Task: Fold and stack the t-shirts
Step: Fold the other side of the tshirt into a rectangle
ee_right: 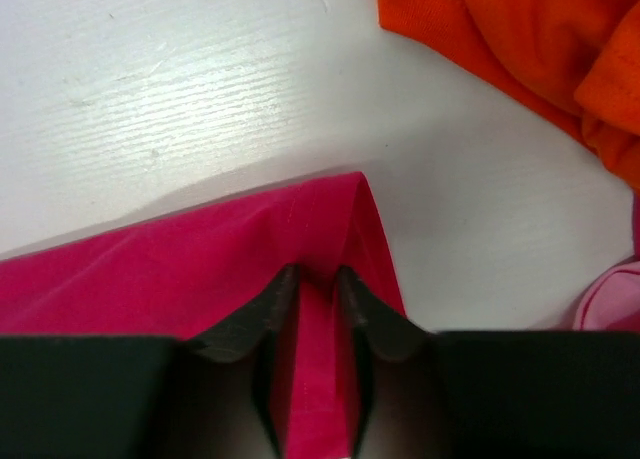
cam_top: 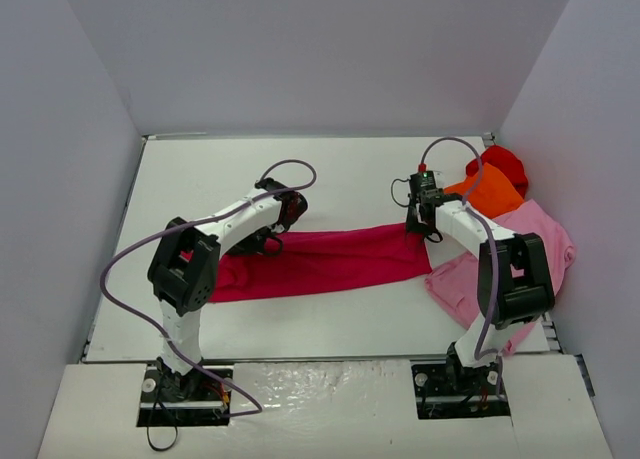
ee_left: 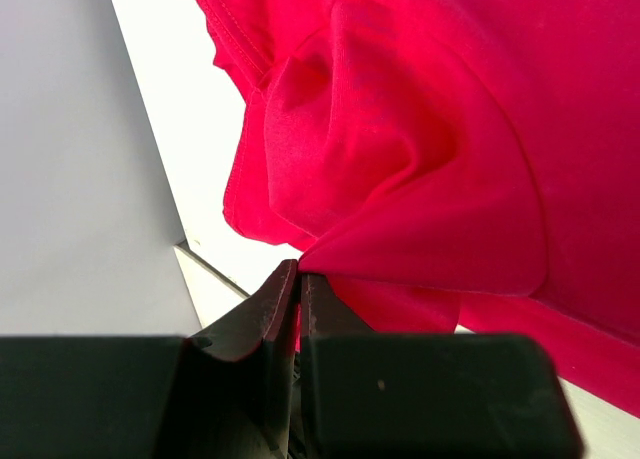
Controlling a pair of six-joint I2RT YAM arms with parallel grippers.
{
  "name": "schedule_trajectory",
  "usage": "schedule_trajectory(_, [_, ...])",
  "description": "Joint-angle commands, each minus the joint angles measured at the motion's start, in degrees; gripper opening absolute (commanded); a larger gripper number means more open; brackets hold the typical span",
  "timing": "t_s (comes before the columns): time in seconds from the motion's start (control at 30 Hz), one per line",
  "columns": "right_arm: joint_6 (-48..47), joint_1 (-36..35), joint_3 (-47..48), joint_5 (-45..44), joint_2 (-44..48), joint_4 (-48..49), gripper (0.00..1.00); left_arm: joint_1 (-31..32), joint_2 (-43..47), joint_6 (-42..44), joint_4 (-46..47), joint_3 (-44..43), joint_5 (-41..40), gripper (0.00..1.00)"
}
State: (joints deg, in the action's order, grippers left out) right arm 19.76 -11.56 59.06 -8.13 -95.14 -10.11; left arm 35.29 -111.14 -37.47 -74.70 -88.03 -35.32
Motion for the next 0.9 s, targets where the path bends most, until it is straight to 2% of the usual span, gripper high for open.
schedule_trajectory(0.0, [-0.51, 0.49, 1.94, -0.57, -1.18, -0.79, 0.24, 0.13, 4.33, 0.3, -13.72, -0.3, -2.73, 0.0])
schedule_trajectory(0.1, [-0.56, 0.49, 0.99, -0.73, -0.98, -0.79, 0.28, 0.13, 3.93, 0.32, -13.58, -0.12, -2.62, 0.0])
schedule_trajectory(0.23, [-0.86, 0.49, 0.27, -0.93, -1.27, -0.26, 0.26, 0.13, 3.56, 0.38, -13.36, -0.3, -2.47, 0.0])
schedule_trajectory(0.37, [-0.82, 0.49, 0.3, 0.38, -2.44, 0.55, 0.15, 0.13, 3.48, 0.44, -13.37, -0.23, -2.42, 0.0])
schedule_trajectory(0.5, [-0.6, 0.49, -0.07, 0.66, -4.37, 1.36, 0.19, 0.11, 3.63, 0.45, -13.42, 0.25, -2.57, 0.0])
schedule_trajectory(0.67, [-0.53, 0.49, -1.05, 0.57, -6.14, 3.2, 0.2, 0.13, 3.41, 0.47, -13.11, 0.58, -2.66, 0.0])
schedule_trajectory(0.77, [-0.68, 0.49, -1.31, 1.0, -7.14, 3.95, 0.09, 0.13, 3.3, 0.56, -13.02, 0.67, -2.64, 0.0])
schedule_trajectory(0.8, [-0.68, 0.56, -1.39, 1.08, -7.01, 4.1, 0.01, 0.13, 3.37, 0.56, -13.02, 0.67, -2.72, 0.0])
schedule_trajectory(0.87, [-0.84, 0.49, -1.32, 1.36, -6.39, 4.2, 0.0, 0.13, 3.39, 0.56, -13.02, 0.67, -2.82, 0.0])
